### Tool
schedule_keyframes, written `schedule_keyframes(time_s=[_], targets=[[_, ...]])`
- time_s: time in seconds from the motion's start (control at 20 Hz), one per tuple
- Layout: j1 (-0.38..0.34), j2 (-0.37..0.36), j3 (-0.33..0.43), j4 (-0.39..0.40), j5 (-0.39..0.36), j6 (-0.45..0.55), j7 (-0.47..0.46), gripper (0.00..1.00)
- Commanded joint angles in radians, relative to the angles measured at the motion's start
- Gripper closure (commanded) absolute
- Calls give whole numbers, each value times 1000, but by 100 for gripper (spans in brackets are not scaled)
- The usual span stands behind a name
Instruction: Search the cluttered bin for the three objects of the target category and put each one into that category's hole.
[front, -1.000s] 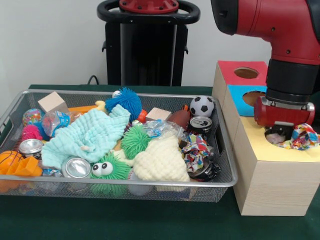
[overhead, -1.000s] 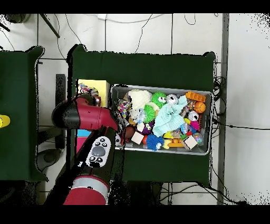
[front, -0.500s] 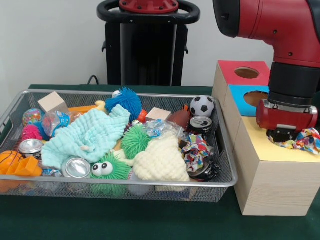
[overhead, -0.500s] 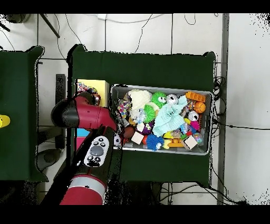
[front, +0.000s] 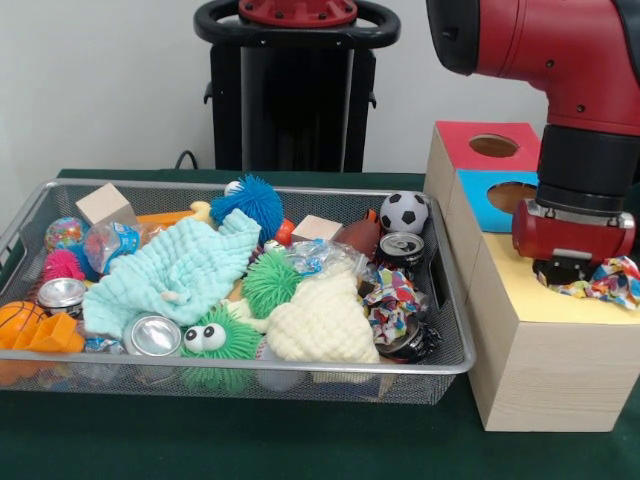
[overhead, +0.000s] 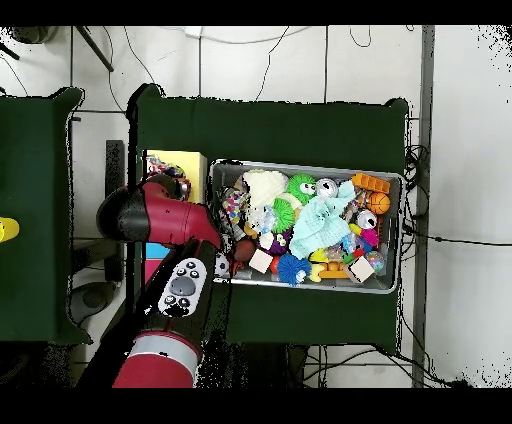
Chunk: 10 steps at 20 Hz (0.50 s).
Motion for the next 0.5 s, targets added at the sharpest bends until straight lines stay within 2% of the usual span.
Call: schedule_keyframes(time_s=[0.05,0.35,0.5], targets=[[27,20,40,16,44,140,244,0],[55,-54,-25,9,36,284,250,0],[58,-60,-40,-6,34,315,251,0]])
